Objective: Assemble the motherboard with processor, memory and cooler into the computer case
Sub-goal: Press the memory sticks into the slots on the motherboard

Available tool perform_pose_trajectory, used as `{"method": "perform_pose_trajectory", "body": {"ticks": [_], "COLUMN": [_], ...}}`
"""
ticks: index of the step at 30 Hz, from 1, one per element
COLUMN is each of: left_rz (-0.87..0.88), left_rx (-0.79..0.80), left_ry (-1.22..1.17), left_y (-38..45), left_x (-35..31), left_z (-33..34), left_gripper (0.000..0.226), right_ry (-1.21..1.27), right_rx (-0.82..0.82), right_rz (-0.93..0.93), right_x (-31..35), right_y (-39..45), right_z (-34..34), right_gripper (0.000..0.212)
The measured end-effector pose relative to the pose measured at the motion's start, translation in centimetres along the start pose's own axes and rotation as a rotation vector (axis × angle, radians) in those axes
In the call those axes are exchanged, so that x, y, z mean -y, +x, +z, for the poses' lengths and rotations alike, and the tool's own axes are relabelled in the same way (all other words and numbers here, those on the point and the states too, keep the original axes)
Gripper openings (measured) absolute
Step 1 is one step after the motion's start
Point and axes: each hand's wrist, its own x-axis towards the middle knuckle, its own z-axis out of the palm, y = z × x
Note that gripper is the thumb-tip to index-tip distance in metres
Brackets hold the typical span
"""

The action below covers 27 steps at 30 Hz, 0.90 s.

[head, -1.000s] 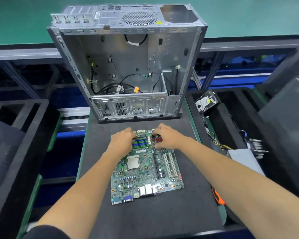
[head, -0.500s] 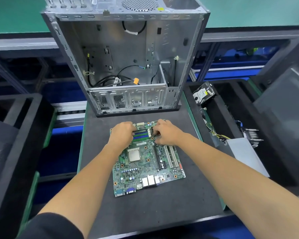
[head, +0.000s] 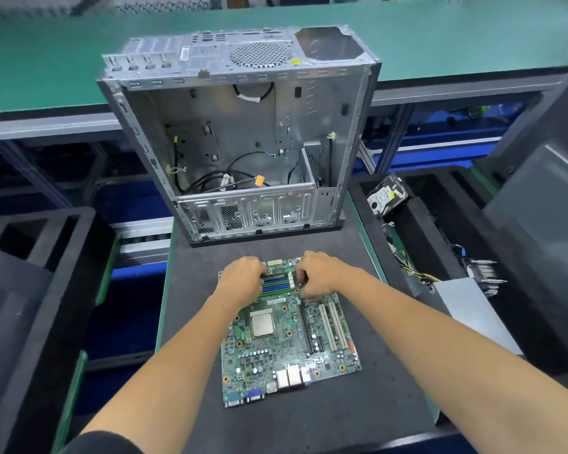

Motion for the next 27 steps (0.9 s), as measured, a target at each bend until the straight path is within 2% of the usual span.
{"method": "perform_pose_trajectory", "body": {"ticks": [2,5,8,11,17,19,22,25,27], "left_rz": [0.015,0.043,0.073,0.097,0.048,-0.021,-0.265,-0.561,-0.676], "left_rx": [0.027,0.025,0.045,0.105,-0.002,-0.060,-0.112,-0.029,0.074], "left_ry": [-0.014,-0.062,-0.099,-0.012,0.000,-0.012,-0.111,-0.387,-0.541], "left_y": [-0.1,-0.6,-1.2,-1.9,-2.7,-3.1,-4.0,-4.3,-4.1], "left_x": [0.2,0.5,0.8,1.1,1.0,1.3,2.8,4.0,3.9], "left_z": [-0.1,-0.3,-0.2,0.1,0.5,0.4,0.1,-0.1,0.0], "left_gripper": [0.017,0.021,0.047,0.071,0.067,0.068,0.064,0.067,0.069], "right_ry": [-0.038,-0.066,-0.131,-0.194,-0.200,-0.160,-0.034,0.171,0.229], "right_rx": [-0.038,-0.096,-0.069,-0.032,-0.127,-0.162,-0.198,-0.108,-0.022], "right_rz": [-0.007,-0.056,-0.098,-0.138,-0.148,-0.102,0.103,0.369,0.455], "right_x": [0.4,1.2,1.7,2.2,3.0,2.8,1.8,0.5,0.4], "right_y": [0.2,0.6,0.8,1.1,1.6,1.6,1.3,0.8,0.6], "right_z": [-0.2,-0.2,0.0,0.8,2.5,2.5,1.6,0.6,0.2], "right_gripper": [0.021,0.042,0.061,0.075,0.075,0.071,0.070,0.088,0.096]}}
